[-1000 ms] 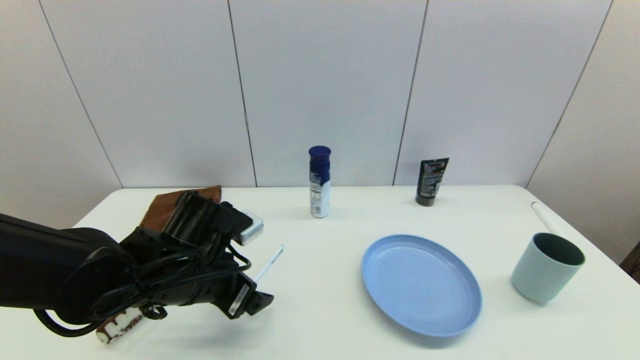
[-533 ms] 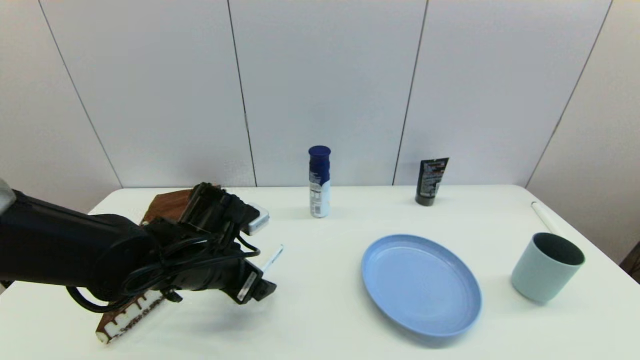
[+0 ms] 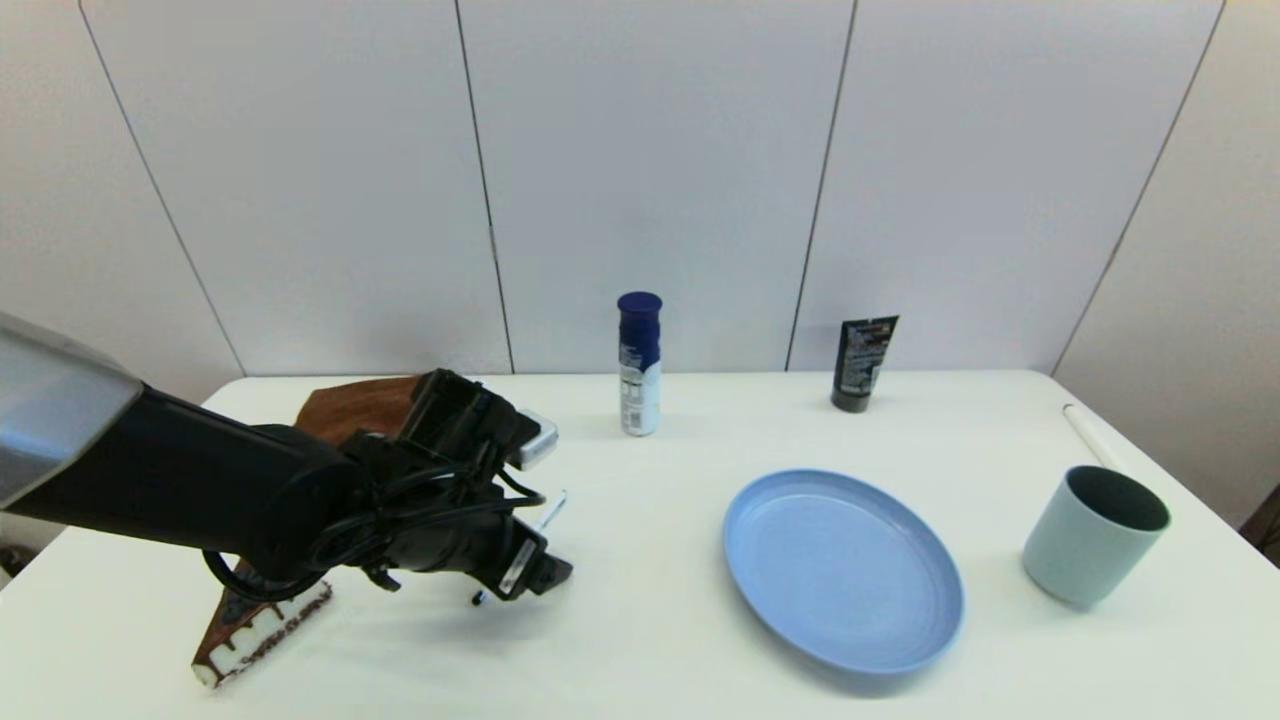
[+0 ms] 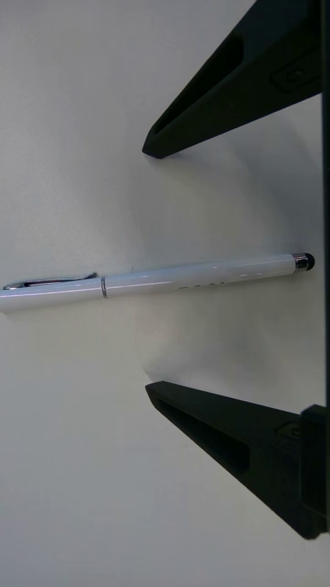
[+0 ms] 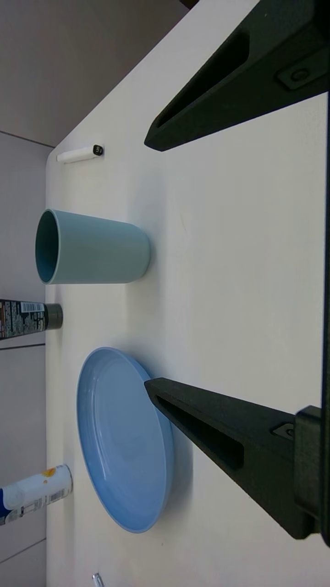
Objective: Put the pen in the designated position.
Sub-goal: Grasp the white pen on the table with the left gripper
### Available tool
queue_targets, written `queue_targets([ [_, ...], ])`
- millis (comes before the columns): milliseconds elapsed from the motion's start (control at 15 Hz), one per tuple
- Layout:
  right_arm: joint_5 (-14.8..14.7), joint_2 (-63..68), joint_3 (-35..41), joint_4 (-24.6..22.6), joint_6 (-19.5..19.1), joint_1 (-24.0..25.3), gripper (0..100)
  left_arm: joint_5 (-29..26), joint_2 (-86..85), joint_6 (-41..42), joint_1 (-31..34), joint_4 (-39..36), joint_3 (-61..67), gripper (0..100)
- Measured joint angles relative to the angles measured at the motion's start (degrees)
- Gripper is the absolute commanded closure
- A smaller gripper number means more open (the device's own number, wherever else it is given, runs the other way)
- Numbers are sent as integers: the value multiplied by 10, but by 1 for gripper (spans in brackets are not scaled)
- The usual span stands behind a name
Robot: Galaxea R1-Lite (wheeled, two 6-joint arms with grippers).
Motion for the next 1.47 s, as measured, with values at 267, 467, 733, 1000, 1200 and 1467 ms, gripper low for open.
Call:
queue_targets([
  [267, 0, 0, 0, 0, 0, 0, 0, 0, 7, 0, 0, 1, 6, 0],
  [467, 0, 0, 0, 0, 0, 0, 0, -1, 9, -3, 0, 2, 11, 0],
  [733, 0, 0, 0, 0, 0, 0, 0, -39, 9, -15, 0, 6, 15, 0],
  [1000, 0, 0, 0, 0, 0, 0, 0, -47, 10, -15, 1, 7, 16, 0],
  [1200, 0, 0, 0, 0, 0, 0, 0, -47, 15, -13, 2, 6, 15, 0],
  [1467, 0, 0, 0, 0, 0, 0, 0, -47, 28, -11, 7, 2, 6, 0],
])
